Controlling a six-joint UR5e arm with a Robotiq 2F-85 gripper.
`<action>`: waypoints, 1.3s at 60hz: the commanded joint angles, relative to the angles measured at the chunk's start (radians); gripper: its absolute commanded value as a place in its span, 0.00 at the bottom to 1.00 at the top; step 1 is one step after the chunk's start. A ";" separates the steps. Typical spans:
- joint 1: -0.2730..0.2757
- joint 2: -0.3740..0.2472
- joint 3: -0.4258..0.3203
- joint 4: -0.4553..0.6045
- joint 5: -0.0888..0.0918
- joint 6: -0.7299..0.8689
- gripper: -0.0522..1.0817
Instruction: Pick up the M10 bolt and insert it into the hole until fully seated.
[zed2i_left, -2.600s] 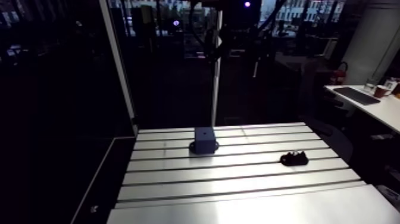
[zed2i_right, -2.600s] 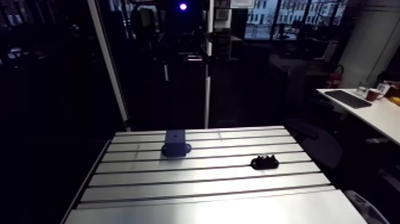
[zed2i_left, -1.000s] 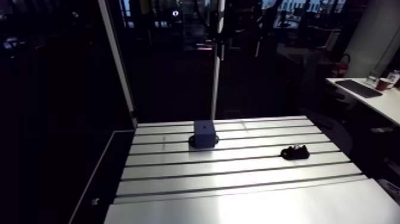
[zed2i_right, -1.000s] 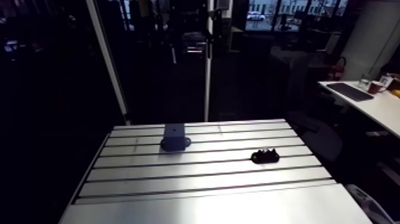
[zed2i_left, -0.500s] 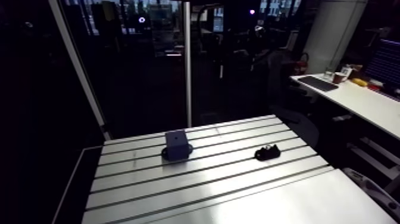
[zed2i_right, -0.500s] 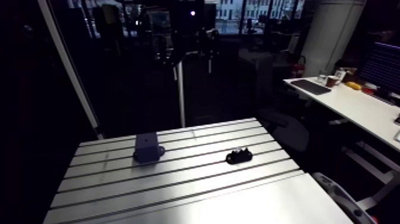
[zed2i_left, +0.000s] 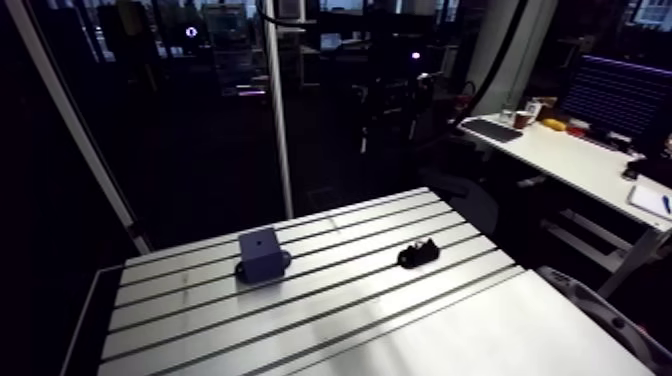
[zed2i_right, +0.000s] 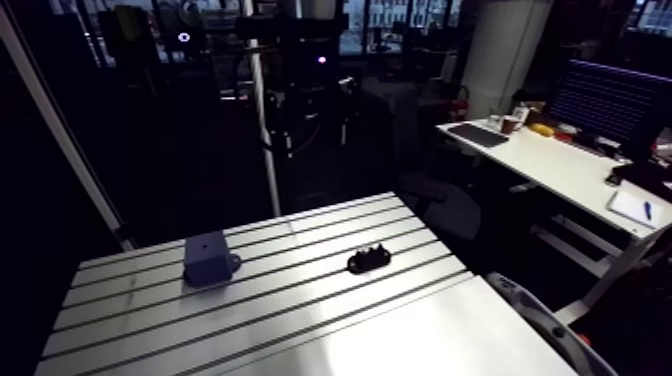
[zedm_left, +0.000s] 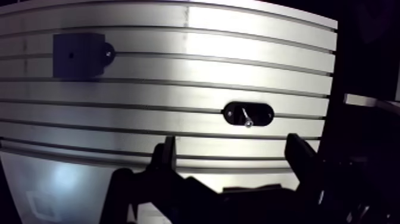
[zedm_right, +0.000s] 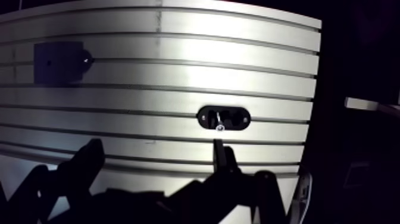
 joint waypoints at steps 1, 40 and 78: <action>-0.031 0.010 0.044 -0.070 0.009 -0.061 0.05; -0.113 0.105 0.118 -0.158 0.017 -0.079 0.05; -0.166 0.159 0.203 -0.274 0.016 -0.083 0.23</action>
